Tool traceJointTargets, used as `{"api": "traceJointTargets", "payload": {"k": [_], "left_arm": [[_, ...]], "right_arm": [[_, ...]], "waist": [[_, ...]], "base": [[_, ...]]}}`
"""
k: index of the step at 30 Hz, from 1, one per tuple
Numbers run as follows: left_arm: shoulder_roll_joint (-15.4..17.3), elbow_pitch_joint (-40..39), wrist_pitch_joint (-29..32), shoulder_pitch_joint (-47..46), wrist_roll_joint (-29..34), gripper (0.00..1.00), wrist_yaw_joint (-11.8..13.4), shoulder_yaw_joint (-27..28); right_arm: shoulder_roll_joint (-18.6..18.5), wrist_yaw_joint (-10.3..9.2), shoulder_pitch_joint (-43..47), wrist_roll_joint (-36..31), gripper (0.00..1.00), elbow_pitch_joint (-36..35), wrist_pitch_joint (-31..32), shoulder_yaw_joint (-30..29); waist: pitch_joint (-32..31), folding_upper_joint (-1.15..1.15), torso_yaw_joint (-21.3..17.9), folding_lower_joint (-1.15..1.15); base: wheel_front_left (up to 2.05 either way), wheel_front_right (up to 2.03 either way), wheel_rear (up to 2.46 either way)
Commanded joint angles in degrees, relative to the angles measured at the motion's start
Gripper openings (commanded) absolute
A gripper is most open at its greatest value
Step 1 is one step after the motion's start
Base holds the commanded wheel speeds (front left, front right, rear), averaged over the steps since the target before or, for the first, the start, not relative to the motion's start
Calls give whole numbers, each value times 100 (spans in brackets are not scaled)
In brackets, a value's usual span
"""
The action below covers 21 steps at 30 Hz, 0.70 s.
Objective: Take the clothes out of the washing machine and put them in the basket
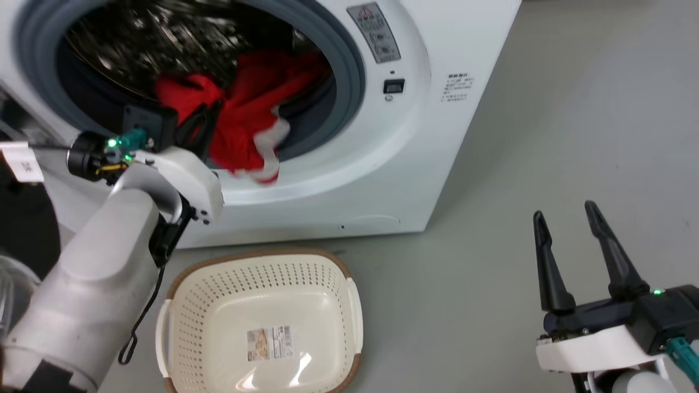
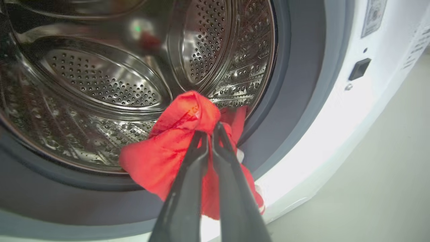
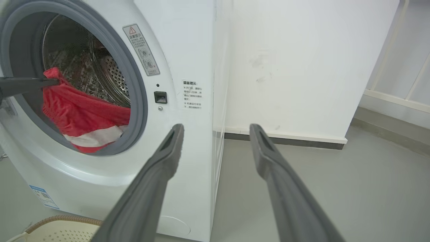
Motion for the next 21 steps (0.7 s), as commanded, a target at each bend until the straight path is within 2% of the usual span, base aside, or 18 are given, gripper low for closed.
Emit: {"api": "traceJointTargets", "payload": {"k": [1,8,21], "left_arm": [[53,-210,-37,202,28,0,86,40],[431,-1746,-40,1017,106,0,523,115],[1297,-4685,681,1791,276,0,1416,173]], "right_arm": [[1,-4,113,-17,100,21,-14,13],[2,-4,447,-53,100,82,-14,55],[2,-4,783,-88,100,170,-14,73]], "waist": [[-311,0,144,1],[-801,0,266,1],[-1343,0,467,1]], "base": [[0,0,0],[0,0,0],[0,0,0]]}}
